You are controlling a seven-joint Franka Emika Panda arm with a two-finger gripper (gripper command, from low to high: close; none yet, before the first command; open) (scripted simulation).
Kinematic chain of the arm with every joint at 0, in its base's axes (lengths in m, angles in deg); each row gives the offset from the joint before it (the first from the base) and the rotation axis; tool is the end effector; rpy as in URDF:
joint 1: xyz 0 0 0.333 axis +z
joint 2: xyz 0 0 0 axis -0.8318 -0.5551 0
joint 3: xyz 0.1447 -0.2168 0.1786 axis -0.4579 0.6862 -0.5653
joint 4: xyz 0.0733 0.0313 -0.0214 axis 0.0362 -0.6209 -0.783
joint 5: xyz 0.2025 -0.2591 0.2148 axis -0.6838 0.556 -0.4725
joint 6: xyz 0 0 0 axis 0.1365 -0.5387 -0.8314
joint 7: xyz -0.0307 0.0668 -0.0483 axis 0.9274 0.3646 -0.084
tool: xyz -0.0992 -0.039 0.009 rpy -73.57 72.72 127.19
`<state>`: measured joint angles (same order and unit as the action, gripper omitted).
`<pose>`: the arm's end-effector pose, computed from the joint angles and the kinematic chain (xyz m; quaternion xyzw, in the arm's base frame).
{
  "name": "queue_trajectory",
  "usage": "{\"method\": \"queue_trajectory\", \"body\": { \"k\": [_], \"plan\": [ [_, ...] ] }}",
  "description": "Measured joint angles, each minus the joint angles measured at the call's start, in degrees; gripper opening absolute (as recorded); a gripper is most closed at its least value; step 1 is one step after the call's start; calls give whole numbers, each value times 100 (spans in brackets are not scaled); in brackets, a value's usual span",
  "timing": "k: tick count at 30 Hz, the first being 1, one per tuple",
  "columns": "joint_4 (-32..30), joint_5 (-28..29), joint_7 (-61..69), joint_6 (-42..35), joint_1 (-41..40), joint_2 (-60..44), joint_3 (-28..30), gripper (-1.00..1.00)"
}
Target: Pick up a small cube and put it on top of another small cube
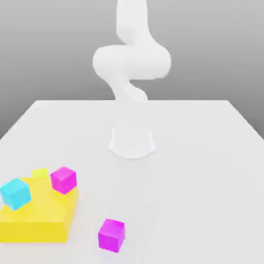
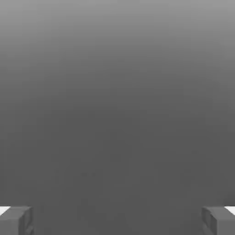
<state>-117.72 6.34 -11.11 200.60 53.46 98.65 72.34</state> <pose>0.3660 -0.0235 0.6809 -0.8242 0.4307 -0.3291 0.1638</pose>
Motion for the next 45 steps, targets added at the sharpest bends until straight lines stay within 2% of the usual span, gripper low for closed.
{"method": "queue_trajectory", "body": {
  "k": [13,24,33,40,45],
  "plan": [
    [-958,-648,-2864,968,-1412,-1481,195,0],
    [-1760,-886,-5479,1788,-2573,-2707,232,0],
    [-2428,-671,-7913,2492,-3496,-3661,355,0],
    [-2931,-6,-10100,3049,-4291,-4353,663,0],
    [-2861,-48,-10237,3552,-4331,-4961,589,0]
  ]
}}
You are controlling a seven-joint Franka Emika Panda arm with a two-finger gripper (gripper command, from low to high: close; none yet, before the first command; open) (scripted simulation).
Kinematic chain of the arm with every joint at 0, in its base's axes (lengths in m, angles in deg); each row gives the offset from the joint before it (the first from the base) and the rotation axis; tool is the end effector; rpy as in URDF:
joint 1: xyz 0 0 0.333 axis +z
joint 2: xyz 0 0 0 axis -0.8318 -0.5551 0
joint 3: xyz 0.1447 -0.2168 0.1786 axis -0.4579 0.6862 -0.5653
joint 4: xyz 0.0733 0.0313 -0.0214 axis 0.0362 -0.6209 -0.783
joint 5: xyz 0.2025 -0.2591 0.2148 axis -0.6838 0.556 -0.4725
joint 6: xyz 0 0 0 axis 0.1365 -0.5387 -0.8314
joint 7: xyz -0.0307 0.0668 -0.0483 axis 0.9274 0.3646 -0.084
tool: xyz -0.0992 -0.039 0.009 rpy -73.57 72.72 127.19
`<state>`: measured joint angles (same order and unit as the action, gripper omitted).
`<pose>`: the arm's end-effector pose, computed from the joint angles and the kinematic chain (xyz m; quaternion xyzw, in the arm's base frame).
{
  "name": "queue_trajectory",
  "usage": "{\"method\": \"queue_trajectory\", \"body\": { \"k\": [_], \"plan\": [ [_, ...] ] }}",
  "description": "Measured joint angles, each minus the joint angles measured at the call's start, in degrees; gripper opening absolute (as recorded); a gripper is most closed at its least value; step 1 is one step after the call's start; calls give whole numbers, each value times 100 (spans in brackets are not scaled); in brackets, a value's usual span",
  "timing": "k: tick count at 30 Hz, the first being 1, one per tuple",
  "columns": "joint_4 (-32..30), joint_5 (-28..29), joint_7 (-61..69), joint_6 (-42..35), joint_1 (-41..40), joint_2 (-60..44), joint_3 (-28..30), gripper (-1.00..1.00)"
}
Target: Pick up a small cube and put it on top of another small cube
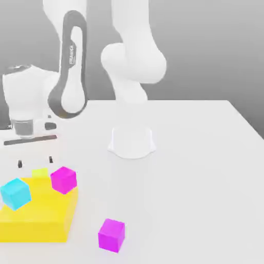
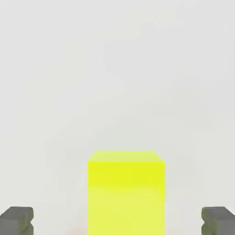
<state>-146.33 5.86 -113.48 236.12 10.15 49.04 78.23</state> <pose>0.2163 -0.2908 0.1708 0.2428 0.9701 -0.0049 0.0012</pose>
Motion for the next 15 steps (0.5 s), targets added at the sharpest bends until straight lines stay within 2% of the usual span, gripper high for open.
{"method": "queue_trajectory", "body": {
  "k": [6,7,15],
  "plan": [
    [138,-291,201,654,-338,-813,-417,0],
    [156,-325,218,760,-410,-947,-501,-100],
    [150,-308,211,728,-384,-892,-468,-100]
  ]
}}
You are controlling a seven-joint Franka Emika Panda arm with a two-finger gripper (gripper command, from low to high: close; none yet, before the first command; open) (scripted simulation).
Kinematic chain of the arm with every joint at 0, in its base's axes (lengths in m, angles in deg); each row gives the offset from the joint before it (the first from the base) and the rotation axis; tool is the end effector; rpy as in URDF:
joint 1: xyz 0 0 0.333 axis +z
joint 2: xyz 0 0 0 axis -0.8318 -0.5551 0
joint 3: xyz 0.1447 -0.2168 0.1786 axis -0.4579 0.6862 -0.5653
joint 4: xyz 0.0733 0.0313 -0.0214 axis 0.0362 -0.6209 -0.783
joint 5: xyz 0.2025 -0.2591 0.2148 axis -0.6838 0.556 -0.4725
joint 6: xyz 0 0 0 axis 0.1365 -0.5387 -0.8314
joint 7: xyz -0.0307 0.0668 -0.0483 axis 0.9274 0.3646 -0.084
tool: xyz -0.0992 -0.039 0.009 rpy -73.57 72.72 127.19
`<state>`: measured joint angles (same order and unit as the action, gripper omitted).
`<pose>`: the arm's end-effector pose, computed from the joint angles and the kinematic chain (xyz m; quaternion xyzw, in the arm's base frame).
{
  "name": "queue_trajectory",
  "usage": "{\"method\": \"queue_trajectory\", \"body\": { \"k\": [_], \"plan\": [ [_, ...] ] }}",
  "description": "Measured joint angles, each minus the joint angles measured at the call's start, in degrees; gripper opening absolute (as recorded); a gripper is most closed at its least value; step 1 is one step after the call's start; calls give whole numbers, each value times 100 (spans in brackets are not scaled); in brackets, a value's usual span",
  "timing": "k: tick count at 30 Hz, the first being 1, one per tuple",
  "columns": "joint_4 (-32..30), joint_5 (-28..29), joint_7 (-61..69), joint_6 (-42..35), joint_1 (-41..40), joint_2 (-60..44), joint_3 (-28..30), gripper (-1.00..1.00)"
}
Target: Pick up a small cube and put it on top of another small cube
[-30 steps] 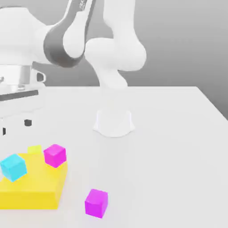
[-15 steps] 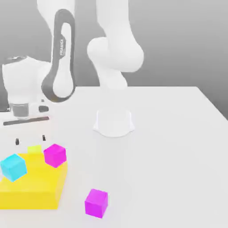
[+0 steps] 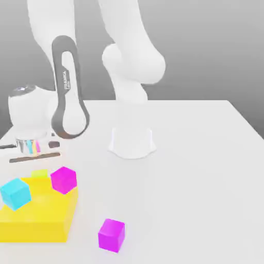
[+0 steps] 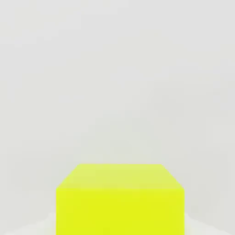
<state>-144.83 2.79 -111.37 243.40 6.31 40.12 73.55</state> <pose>0.2154 -0.2882 0.1313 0.2438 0.9698 -0.0028 0.0010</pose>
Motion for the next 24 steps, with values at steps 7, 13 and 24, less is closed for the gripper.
{"method": "queue_trajectory", "body": {
  "k": [7,13,24],
  "plan": [
    [-154,380,-268,-723,244,902,344,-100],
    [-256,158,-1,-1363,412,1588,262,-100],
    [-122,-270,1140,-2567,1171,2690,-58,-100]
  ]
}}
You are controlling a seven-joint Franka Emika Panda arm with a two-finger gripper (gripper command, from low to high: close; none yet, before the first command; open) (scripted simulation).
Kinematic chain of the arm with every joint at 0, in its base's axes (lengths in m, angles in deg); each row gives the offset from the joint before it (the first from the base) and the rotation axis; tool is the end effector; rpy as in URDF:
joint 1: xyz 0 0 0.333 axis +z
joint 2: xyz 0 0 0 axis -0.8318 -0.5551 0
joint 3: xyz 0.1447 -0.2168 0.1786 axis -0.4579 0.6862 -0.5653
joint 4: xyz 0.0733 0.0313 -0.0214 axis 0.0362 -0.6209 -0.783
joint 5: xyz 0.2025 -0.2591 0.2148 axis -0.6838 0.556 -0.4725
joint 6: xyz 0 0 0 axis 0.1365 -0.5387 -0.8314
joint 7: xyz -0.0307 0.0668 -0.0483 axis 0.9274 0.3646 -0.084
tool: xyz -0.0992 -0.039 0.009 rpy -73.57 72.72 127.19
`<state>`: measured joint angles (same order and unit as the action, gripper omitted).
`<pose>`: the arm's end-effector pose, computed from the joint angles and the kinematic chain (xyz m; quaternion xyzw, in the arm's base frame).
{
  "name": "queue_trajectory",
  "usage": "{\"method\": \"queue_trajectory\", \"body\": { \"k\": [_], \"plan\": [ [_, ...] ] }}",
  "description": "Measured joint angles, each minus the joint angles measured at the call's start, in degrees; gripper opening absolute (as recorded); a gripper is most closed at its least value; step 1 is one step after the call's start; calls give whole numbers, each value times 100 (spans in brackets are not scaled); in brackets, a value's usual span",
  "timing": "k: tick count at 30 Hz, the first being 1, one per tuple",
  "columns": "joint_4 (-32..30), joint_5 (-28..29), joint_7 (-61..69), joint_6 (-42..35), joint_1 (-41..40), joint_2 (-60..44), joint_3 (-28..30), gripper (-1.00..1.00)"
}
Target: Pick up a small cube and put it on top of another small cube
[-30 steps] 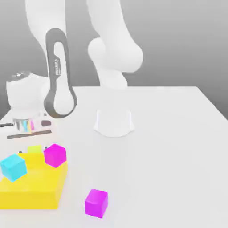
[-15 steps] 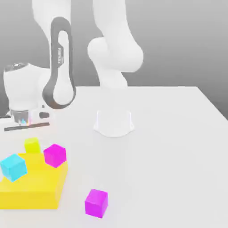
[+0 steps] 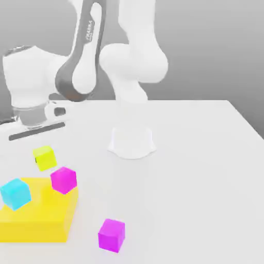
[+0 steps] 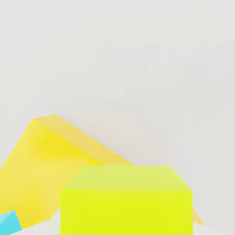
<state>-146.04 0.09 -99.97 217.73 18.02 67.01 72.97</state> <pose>0.2814 -0.2362 0.2586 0.0548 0.9979 0.0261 0.0247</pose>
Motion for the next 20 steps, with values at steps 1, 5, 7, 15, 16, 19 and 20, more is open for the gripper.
{"method": "queue_trajectory", "body": {
  "k": [1,5,7,15,16,19,20],
  "plan": [
    [12,28,59,-107,45,102,-41,-100],
    [56,197,250,-525,223,495,-206,-100],
    [78,307,324,-731,300,678,-301,-100],
    [-27,626,402,-223,408,234,-546,-100],
    [-64,633,398,7,419,41,-540,-100],
    [-87,633,397,152,421,-80,-543,100],
    [-87,633,397,152,421,-80,-543,100]
  ]
}}
